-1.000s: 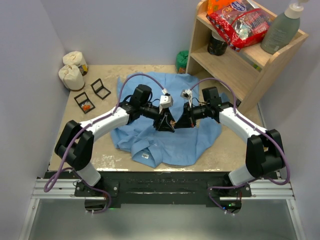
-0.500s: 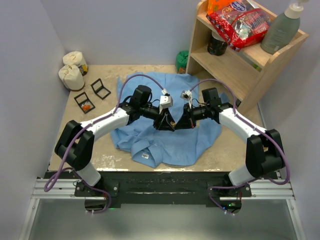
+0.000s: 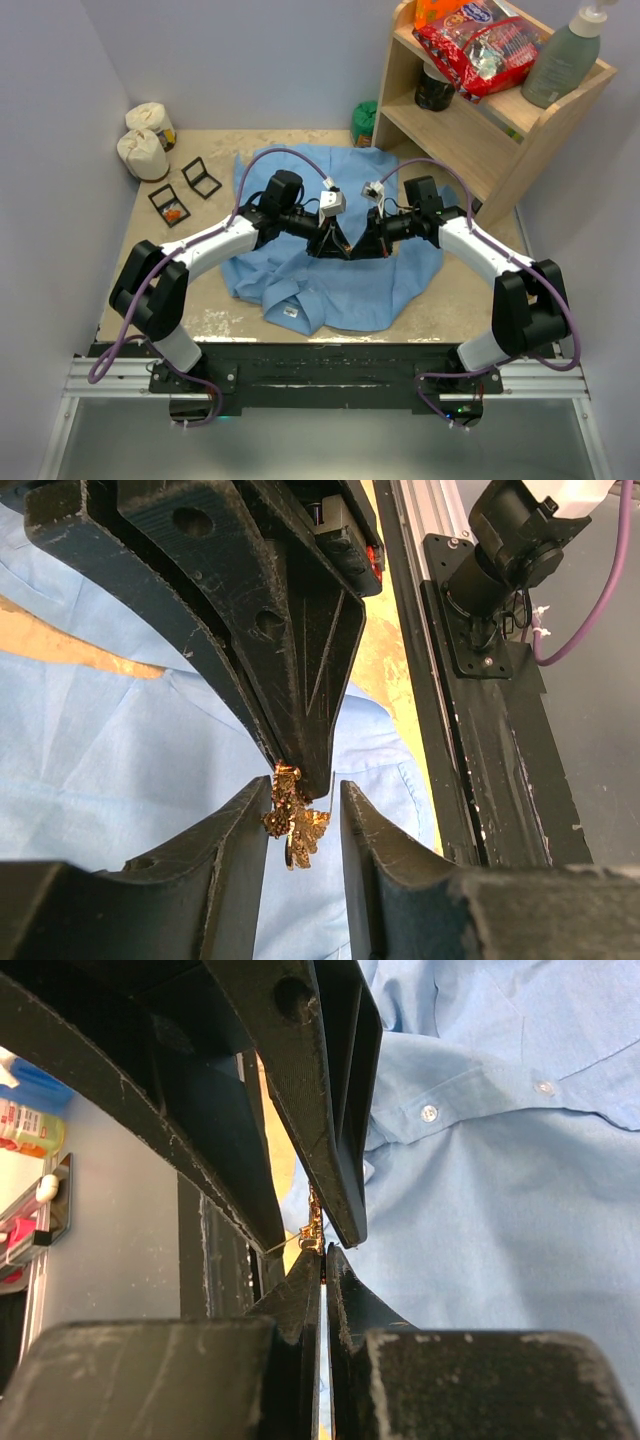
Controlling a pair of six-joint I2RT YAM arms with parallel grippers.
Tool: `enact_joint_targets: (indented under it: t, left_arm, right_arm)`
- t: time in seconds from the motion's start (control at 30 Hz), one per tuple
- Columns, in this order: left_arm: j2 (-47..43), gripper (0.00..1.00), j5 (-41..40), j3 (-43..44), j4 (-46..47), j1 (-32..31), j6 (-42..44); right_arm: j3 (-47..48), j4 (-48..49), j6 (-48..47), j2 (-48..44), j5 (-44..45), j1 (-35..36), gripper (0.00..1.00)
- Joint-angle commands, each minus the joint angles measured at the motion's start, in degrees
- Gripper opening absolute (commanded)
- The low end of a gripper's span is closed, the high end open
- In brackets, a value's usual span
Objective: Remove the brooch from the garment
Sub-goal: Close the brooch.
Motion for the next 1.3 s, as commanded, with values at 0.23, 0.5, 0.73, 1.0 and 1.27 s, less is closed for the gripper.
enact_joint_targets:
  t: [0.23,0.5,0.73,1.0,1.27]
  left_arm:
    - [-2.1,0.30,2.3,-0.9,1.6,1.4,-0.8]
    - [-1.8,0.23,3.7,-0.9,2.0,1.6,-1.1]
    - [-1.1,0.17,5.0,-0.3,1.6,1.7,-1.1]
    - [-2.1,0.32,7.2,-0.3,1.5,1.7,-1.0]
    - [-2.4,0.33,7.3,-0.5,1.7,1.7,-1.1]
  right_arm:
    - [-0.6,2.1,0.2,-2.5,-1.6,-0.7,0.00]
    - [-0.6,1.9,-0.4,-3.0,-2.1,-0.7,0.00]
    - [-0.7,1.0,-1.4,-3.8,-1.9,-0.7,0.00]
    - [-0.5,1.3,-0.9,-3.6,-1.1,-0.7,0.00]
    - [-0.6,1.7,-0.6,-3.7,-1.0,-0.7,0.00]
